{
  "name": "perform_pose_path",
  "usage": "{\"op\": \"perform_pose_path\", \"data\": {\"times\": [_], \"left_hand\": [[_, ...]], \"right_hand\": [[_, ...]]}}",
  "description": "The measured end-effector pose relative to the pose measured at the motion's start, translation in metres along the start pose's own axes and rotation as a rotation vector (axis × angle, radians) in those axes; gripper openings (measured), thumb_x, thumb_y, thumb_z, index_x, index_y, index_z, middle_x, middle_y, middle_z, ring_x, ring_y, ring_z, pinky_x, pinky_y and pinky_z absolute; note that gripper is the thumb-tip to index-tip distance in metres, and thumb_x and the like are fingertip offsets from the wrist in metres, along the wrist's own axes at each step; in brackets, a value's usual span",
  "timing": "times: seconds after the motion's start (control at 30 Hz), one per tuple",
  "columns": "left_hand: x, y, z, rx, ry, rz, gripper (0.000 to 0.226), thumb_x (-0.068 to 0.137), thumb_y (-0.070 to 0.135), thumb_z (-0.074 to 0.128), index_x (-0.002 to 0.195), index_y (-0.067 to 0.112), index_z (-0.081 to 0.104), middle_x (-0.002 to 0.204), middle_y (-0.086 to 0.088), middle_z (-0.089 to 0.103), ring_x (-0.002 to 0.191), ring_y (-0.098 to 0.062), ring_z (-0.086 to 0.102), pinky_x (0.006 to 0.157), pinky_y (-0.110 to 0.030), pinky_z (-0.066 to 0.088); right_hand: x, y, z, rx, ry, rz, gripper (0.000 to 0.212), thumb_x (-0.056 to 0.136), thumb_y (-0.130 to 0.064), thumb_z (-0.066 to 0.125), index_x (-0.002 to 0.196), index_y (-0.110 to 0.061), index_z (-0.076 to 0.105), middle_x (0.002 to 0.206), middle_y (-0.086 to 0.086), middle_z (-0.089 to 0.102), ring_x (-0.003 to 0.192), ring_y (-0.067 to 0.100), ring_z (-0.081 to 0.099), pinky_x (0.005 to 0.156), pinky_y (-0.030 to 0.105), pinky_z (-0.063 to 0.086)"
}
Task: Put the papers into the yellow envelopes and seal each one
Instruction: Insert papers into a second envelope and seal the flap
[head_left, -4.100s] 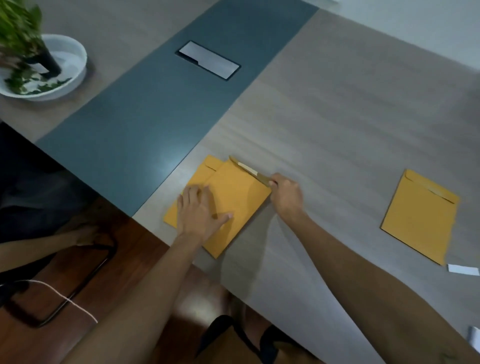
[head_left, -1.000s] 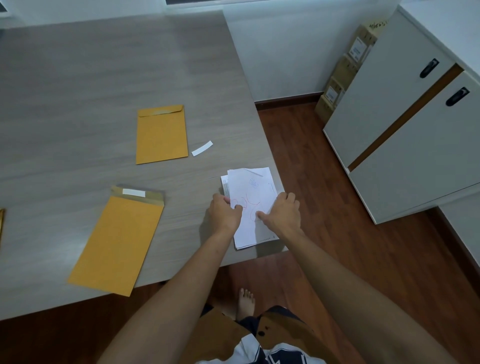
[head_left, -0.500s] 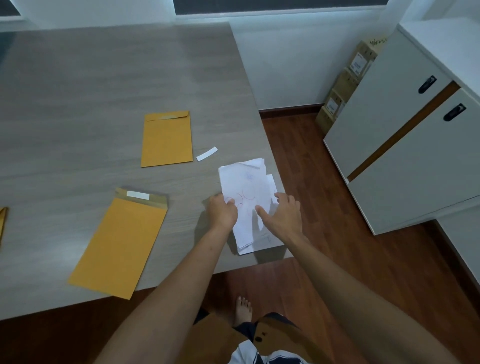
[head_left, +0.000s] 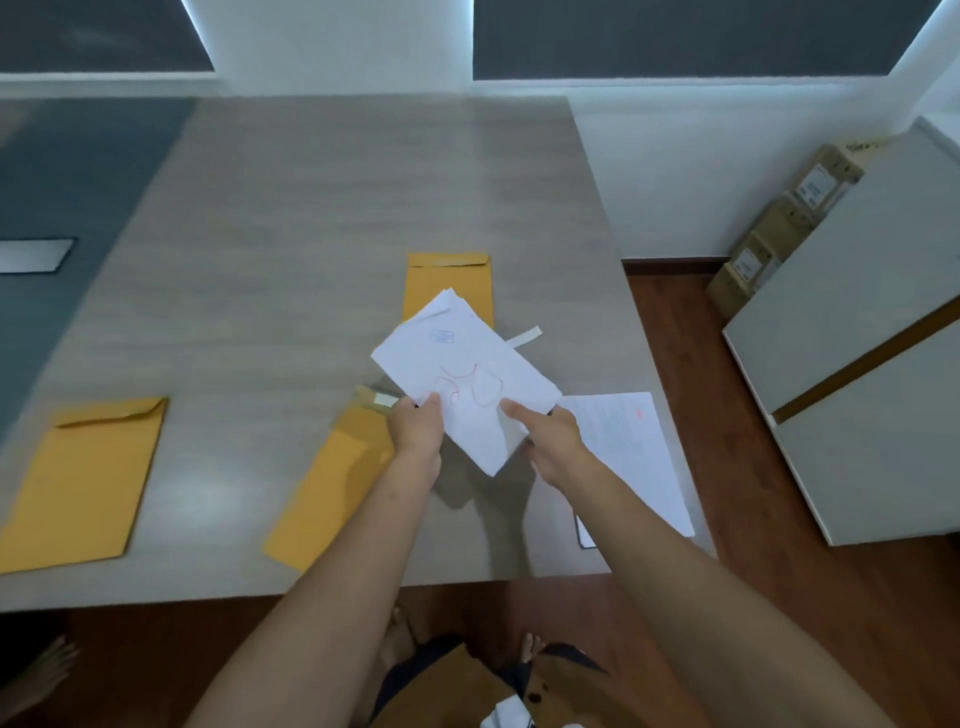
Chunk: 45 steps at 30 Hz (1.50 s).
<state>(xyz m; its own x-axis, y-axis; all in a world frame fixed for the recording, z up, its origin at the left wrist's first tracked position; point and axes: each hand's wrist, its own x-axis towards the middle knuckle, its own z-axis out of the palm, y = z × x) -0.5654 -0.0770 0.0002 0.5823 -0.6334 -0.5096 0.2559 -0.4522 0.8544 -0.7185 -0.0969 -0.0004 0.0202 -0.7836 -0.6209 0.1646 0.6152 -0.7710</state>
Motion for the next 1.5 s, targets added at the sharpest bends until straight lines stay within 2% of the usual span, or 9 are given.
{"op": "perform_pose_path", "data": {"times": [0.07, 0.27, 0.37, 0.53, 0.7, 0.87, 1.1, 1.23, 1.5], "left_hand": [[0.008, 0.004, -0.02, -0.047, -0.003, -0.024, 0.02, 0.094, 0.007, 0.056, 0.074, 0.012, 0.055, 0.084, -0.001, 0.061, 0.077, -0.02, 0.055, 0.071, -0.031, 0.048], [0.039, 0.018, -0.091, -0.202, -0.061, -0.059, 0.021, 0.083, -0.008, 0.062, 0.099, 0.005, 0.065, 0.1, -0.01, 0.071, 0.084, -0.022, 0.067, 0.076, -0.035, 0.057], [0.056, 0.027, -0.128, -0.075, -0.079, 0.013, 0.023, 0.079, -0.007, 0.067, 0.096, 0.008, 0.062, 0.1, -0.011, 0.07, 0.082, -0.024, 0.067, 0.082, -0.039, 0.057], [0.076, 0.03, -0.159, 0.288, -0.159, 0.166, 0.019, 0.075, -0.002, 0.071, 0.086, 0.012, 0.064, 0.087, -0.004, 0.071, 0.077, -0.018, 0.064, 0.073, -0.033, 0.052], [0.073, 0.015, -0.155, 0.333, -0.194, 0.178, 0.015, 0.074, -0.004, 0.066, 0.082, 0.009, 0.065, 0.078, -0.008, 0.066, 0.071, -0.022, 0.06, 0.062, -0.032, 0.047], [0.064, -0.008, -0.146, 0.376, -0.164, 0.151, 0.006, 0.069, 0.004, 0.06, 0.074, 0.007, 0.059, 0.07, -0.004, 0.056, 0.066, -0.02, 0.05, 0.056, -0.028, 0.037], [0.055, -0.002, -0.136, 0.303, -0.168, 0.084, 0.019, 0.062, 0.01, 0.057, 0.074, 0.024, 0.063, 0.08, -0.004, 0.067, 0.078, -0.024, 0.062, 0.066, -0.035, 0.051], [0.055, 0.001, -0.131, 0.245, -0.16, 0.02, 0.028, 0.071, -0.005, 0.063, 0.091, 0.014, 0.066, 0.082, -0.002, 0.065, 0.08, -0.023, 0.062, 0.067, -0.031, 0.049], [0.066, -0.003, -0.143, 0.262, -0.215, 0.124, 0.011, 0.063, 0.003, 0.064, 0.071, 0.009, 0.069, 0.073, -0.004, 0.063, 0.069, -0.019, 0.058, 0.061, -0.031, 0.044]], "right_hand": [[-0.005, 0.001, 0.023, 0.072, -0.048, 0.013, 0.033, 0.082, -0.004, 0.074, 0.109, -0.017, 0.059, 0.107, 0.0, 0.069, 0.099, 0.021, 0.065, 0.095, 0.047, 0.052], [-0.007, 0.007, 0.061, -0.168, -0.002, -0.135, 0.04, 0.083, -0.008, 0.073, 0.121, -0.012, 0.062, 0.114, 0.002, 0.069, 0.099, 0.018, 0.066, 0.083, 0.039, 0.057], [-0.012, 0.006, 0.072, -0.271, 0.011, -0.248, 0.033, 0.083, -0.007, 0.072, 0.115, -0.013, 0.064, 0.107, 0.0, 0.07, 0.094, 0.014, 0.066, 0.075, 0.026, 0.053], [-0.017, 0.009, 0.079, -0.459, 0.029, -0.359, 0.027, 0.083, -0.012, 0.074, 0.108, -0.015, 0.067, 0.103, -0.001, 0.071, 0.093, 0.015, 0.067, 0.081, 0.031, 0.056], [-0.024, 0.023, 0.075, -0.596, 0.042, -0.429, 0.024, 0.081, -0.011, 0.076, 0.076, -0.028, 0.06, 0.076, -0.015, 0.063, 0.072, 0.005, 0.062, 0.061, 0.014, 0.049], [-0.022, 0.044, 0.07, -0.656, 0.047, -0.364, 0.021, 0.075, -0.007, 0.079, 0.085, -0.022, 0.068, 0.08, -0.005, 0.068, 0.078, 0.015, 0.063, 0.073, 0.037, 0.056], [-0.013, 0.053, 0.076, -0.534, 0.074, -0.23, 0.045, 0.067, -0.018, 0.089, 0.106, -0.009, 0.068, 0.101, 0.007, 0.071, 0.095, 0.022, 0.067, 0.081, 0.038, 0.059], [-0.013, 0.052, 0.082, -0.521, 0.046, -0.205, 0.05, 0.067, -0.018, 0.088, 0.112, -0.007, 0.067, 0.103, 0.008, 0.069, 0.097, 0.022, 0.066, 0.081, 0.038, 0.06], [-0.011, 0.056, 0.076, -0.556, 0.108, -0.208, 0.056, 0.066, -0.019, 0.089, 0.113, -0.005, 0.065, 0.102, 0.009, 0.069, 0.094, 0.021, 0.066, 0.074, 0.029, 0.058]]}}
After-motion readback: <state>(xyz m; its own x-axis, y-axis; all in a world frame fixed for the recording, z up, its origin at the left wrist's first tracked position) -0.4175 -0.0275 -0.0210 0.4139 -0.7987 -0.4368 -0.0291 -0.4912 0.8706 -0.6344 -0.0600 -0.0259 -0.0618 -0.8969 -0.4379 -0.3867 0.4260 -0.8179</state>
